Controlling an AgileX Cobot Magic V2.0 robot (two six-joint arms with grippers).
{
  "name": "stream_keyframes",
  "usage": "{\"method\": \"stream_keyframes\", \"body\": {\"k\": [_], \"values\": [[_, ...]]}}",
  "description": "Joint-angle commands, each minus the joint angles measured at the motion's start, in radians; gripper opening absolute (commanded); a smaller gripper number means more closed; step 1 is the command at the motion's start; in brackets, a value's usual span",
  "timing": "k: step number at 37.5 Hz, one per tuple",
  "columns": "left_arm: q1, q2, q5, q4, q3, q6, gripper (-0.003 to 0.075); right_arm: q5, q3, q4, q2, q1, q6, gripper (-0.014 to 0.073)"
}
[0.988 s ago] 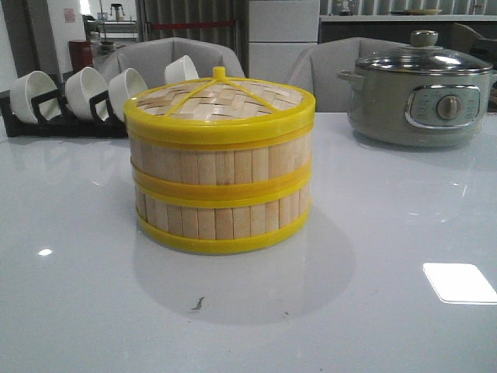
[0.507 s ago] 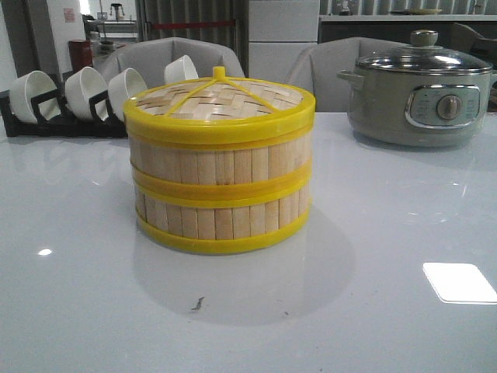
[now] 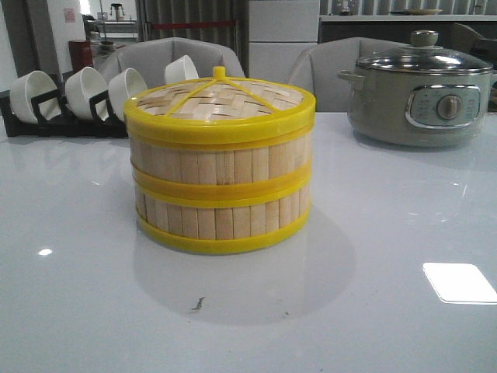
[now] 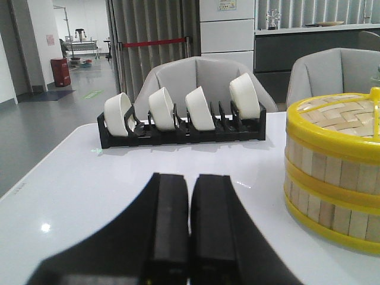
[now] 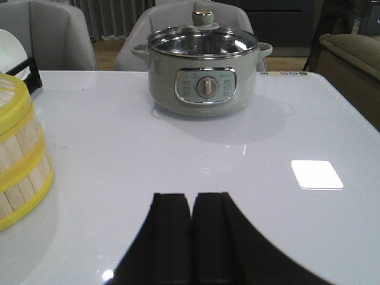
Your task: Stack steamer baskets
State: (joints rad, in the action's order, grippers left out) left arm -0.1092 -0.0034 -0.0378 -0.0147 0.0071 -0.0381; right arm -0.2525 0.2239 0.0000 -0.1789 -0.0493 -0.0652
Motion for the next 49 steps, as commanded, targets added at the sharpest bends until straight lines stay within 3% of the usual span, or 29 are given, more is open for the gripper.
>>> {"method": "stream_keyframes", "body": {"k": [1,17,24,37,49], "values": [[0.001,-0.016,0.084,-0.001,0.001,0.001,0.0086,0.076,0.003,0.0,0.017,0.0,-0.002,0.0049],[0.001,-0.016,0.084,-0.001,0.001,0.001,0.0086,0.09,-0.242,0.053,0.21,0.0,-0.003,0.0049],[0.001,-0.014,0.084,-0.001,0.001,0.001,0.0086,0.048,-0.239,0.042,0.21,0.001,-0.002,0.0049],[0.001,-0.014,0.084,-0.001,0.001,0.001,0.0086,0.147,-0.239,0.043,0.21,0.001,-0.002,0.0049],[0.001,-0.014,0.084,-0.001,0.001,0.001,0.0086,0.156,-0.239,0.176,0.21,0.001,0.113,0.0049]]}}
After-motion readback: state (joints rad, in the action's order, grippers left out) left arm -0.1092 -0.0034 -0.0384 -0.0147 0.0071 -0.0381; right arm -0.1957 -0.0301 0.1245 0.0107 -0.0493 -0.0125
